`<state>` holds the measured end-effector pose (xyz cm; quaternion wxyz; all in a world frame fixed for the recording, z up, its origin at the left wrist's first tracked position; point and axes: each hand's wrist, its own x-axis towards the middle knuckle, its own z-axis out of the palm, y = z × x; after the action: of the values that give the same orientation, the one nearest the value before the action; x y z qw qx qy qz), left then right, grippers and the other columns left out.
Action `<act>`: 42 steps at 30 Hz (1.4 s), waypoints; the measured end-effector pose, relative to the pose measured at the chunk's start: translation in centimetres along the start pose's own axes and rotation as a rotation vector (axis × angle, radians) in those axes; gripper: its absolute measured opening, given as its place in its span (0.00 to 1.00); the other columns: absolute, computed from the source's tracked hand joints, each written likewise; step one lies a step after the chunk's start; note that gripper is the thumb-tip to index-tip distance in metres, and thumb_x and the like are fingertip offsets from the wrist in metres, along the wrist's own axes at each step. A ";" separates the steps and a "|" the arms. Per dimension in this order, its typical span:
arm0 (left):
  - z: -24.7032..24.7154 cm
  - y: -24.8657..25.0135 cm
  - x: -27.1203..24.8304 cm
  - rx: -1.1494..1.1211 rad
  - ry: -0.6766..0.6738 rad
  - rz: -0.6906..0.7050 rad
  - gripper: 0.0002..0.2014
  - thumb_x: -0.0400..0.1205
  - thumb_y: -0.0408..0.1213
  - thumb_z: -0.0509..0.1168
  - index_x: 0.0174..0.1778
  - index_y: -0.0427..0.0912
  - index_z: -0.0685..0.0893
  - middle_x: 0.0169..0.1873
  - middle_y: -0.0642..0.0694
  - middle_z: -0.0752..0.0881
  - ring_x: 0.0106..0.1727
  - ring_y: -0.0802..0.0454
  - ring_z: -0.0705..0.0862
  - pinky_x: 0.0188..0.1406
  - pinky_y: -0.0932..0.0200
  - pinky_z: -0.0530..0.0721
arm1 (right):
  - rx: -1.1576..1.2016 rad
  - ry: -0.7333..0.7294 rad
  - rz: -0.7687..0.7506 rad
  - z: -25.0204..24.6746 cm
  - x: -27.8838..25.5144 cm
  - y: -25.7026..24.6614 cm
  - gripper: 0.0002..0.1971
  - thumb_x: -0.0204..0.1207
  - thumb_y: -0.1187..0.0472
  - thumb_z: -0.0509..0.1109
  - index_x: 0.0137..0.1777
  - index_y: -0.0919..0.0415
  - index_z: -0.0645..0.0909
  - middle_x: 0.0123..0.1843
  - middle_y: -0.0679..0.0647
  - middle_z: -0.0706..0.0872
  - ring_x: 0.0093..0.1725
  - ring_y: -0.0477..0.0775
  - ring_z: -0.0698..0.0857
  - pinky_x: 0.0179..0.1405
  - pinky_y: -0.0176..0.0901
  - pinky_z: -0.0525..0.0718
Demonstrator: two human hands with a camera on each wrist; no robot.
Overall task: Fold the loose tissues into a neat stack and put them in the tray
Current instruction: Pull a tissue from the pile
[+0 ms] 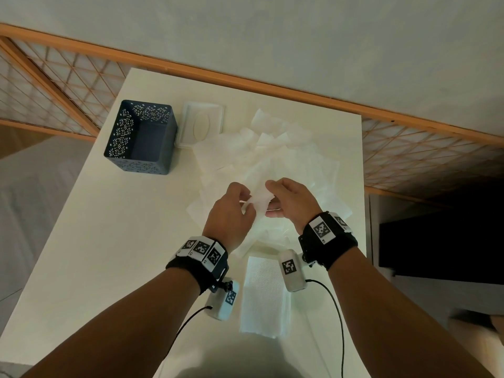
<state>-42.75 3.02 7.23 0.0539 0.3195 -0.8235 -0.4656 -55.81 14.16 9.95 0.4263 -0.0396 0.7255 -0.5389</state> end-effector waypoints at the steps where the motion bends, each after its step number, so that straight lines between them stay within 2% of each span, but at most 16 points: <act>1: -0.2 0.1 0.0 -0.001 0.011 -0.020 0.08 0.87 0.37 0.66 0.60 0.50 0.76 0.49 0.55 0.87 0.46 0.52 0.88 0.45 0.52 0.88 | 0.002 -0.001 0.003 -0.1 -0.2 0.0 0.13 0.86 0.50 0.71 0.46 0.60 0.81 0.42 0.54 0.94 0.46 0.59 0.95 0.58 0.61 0.93; 3: -0.8 0.2 0.1 -0.003 0.036 -0.063 0.07 0.87 0.36 0.64 0.59 0.50 0.77 0.45 0.56 0.86 0.40 0.56 0.85 0.35 0.62 0.82 | -0.008 -0.004 -0.004 -0.4 -0.6 0.0 0.14 0.87 0.48 0.69 0.49 0.60 0.81 0.47 0.53 0.96 0.50 0.59 0.95 0.58 0.57 0.92; 5: -1.6 0.3 0.2 -0.014 0.075 -0.098 0.08 0.88 0.37 0.64 0.60 0.50 0.76 0.45 0.59 0.83 0.41 0.61 0.83 0.32 0.71 0.74 | -0.028 0.006 -0.015 -0.9 -0.8 0.2 0.15 0.88 0.47 0.69 0.51 0.60 0.81 0.51 0.54 0.96 0.51 0.58 0.95 0.59 0.57 0.92; 8: -3.0 0.1 0.3 -0.073 0.121 -0.125 0.05 0.88 0.38 0.65 0.57 0.47 0.76 0.42 0.58 0.82 0.39 0.62 0.81 0.29 0.72 0.73 | -0.038 0.028 0.005 -1.3 -1.0 0.7 0.16 0.87 0.46 0.69 0.55 0.60 0.81 0.51 0.54 0.96 0.51 0.58 0.95 0.61 0.59 0.92; 12: -4.8 -0.4 0.4 -0.200 0.143 -0.145 0.07 0.86 0.37 0.67 0.44 0.46 0.76 0.36 0.50 0.83 0.34 0.54 0.79 0.33 0.60 0.75 | -0.059 -0.015 0.043 -1.2 -1.4 1.3 0.20 0.86 0.41 0.69 0.60 0.60 0.81 0.51 0.54 0.96 0.51 0.57 0.95 0.60 0.60 0.91; 15: -6.0 -0.1 0.1 -0.250 0.139 -0.155 0.09 0.86 0.38 0.68 0.41 0.45 0.78 0.38 0.47 0.85 0.37 0.49 0.83 0.36 0.53 0.80 | -0.071 -0.028 0.051 -0.5 -1.8 1.4 0.23 0.86 0.40 0.69 0.64 0.60 0.81 0.51 0.53 0.96 0.50 0.56 0.95 0.58 0.57 0.92; 18: -7.0 0.5 -0.4 -0.302 0.110 -0.138 0.07 0.86 0.41 0.69 0.47 0.42 0.84 0.44 0.43 0.91 0.45 0.43 0.89 0.46 0.41 0.89 | -0.108 -0.008 0.018 0.0 -2.0 1.4 0.22 0.86 0.39 0.68 0.63 0.59 0.82 0.52 0.52 0.95 0.51 0.55 0.95 0.59 0.56 0.91; 21: -8.2 1.2 -0.9 -0.401 0.032 -0.149 0.11 0.83 0.48 0.69 0.54 0.44 0.87 0.48 0.43 0.94 0.51 0.40 0.92 0.56 0.34 0.91 | -0.199 0.063 -0.075 0.3 -2.2 1.0 0.22 0.83 0.38 0.69 0.59 0.58 0.84 0.57 0.52 0.92 0.56 0.53 0.92 0.64 0.58 0.89; 24: -8.9 1.9 -1.2 -0.618 -0.059 -0.185 0.08 0.87 0.40 0.71 0.59 0.43 0.89 0.55 0.38 0.94 0.55 0.39 0.93 0.61 0.31 0.90 | -0.203 0.055 -0.129 0.2 -2.1 0.3 0.28 0.74 0.28 0.67 0.61 0.49 0.85 0.62 0.50 0.90 0.63 0.52 0.88 0.69 0.58 0.86; 27: -9.4 2.6 -1.2 -0.825 -0.129 -0.239 0.07 0.89 0.33 0.69 0.59 0.43 0.91 0.58 0.34 0.92 0.55 0.37 0.91 0.60 0.34 0.90 | -0.049 -0.015 -0.030 0.4 -1.8 -0.4 0.36 0.72 0.24 0.67 0.67 0.52 0.87 0.66 0.55 0.91 0.67 0.56 0.89 0.73 0.57 0.83; 30: -9.6 3.0 -1.1 -0.962 -0.168 -0.274 0.09 0.90 0.30 0.66 0.62 0.39 0.89 0.57 0.36 0.93 0.52 0.40 0.92 0.48 0.44 0.94 | 0.191 -0.144 0.043 0.7 -1.8 -0.3 0.34 0.80 0.29 0.68 0.75 0.53 0.85 0.69 0.55 0.91 0.71 0.58 0.88 0.75 0.57 0.82; 32: -9.5 2.9 -1.0 -0.961 -0.171 -0.266 0.10 0.90 0.29 0.65 0.63 0.39 0.89 0.57 0.37 0.93 0.52 0.42 0.93 0.49 0.46 0.94 | 0.240 -0.224 0.050 0.7 -1.8 0.0 0.36 0.80 0.29 0.68 0.79 0.54 0.81 0.73 0.57 0.88 0.74 0.60 0.86 0.77 0.60 0.80; 34: -9.3 2.5 -0.9 -0.844 -0.129 -0.255 0.09 0.90 0.30 0.65 0.61 0.41 0.89 0.56 0.40 0.94 0.52 0.44 0.92 0.52 0.47 0.93 | 0.250 -0.266 0.058 0.7 -2.0 0.2 0.39 0.77 0.29 0.71 0.79 0.57 0.81 0.75 0.62 0.86 0.75 0.61 0.85 0.78 0.60 0.79; 37: -8.8 1.5 -0.4 -0.628 -0.052 -0.239 0.06 0.91 0.33 0.67 0.60 0.41 0.87 0.52 0.42 0.94 0.49 0.46 0.93 0.40 0.54 0.91 | 0.217 -0.267 0.011 0.6 -2.1 0.7 0.33 0.76 0.42 0.79 0.75 0.62 0.84 0.72 0.67 0.87 0.71 0.64 0.87 0.73 0.60 0.81; 39: -8.5 0.9 -0.3 -0.566 -0.039 -0.237 0.05 0.90 0.35 0.68 0.60 0.41 0.87 0.53 0.42 0.94 0.49 0.44 0.93 0.40 0.52 0.91 | 0.162 -0.257 -0.021 0.4 -2.2 1.0 0.25 0.76 0.55 0.77 0.73 0.62 0.84 0.69 0.65 0.89 0.68 0.66 0.88 0.70 0.62 0.84; 42: -8.4 0.1 -0.3 -0.605 -0.078 -0.257 0.06 0.87 0.35 0.73 0.58 0.43 0.87 0.54 0.40 0.94 0.50 0.41 0.93 0.49 0.43 0.92 | 0.137 -0.204 -0.038 0.2 -2.2 1.2 0.23 0.73 0.61 0.75 0.70 0.61 0.85 0.67 0.65 0.90 0.65 0.66 0.89 0.70 0.66 0.84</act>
<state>-39.34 -2.91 12.12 0.0557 0.3722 -0.6022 -0.7041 -53.79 15.61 10.18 0.4892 -0.0785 0.6390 -0.5884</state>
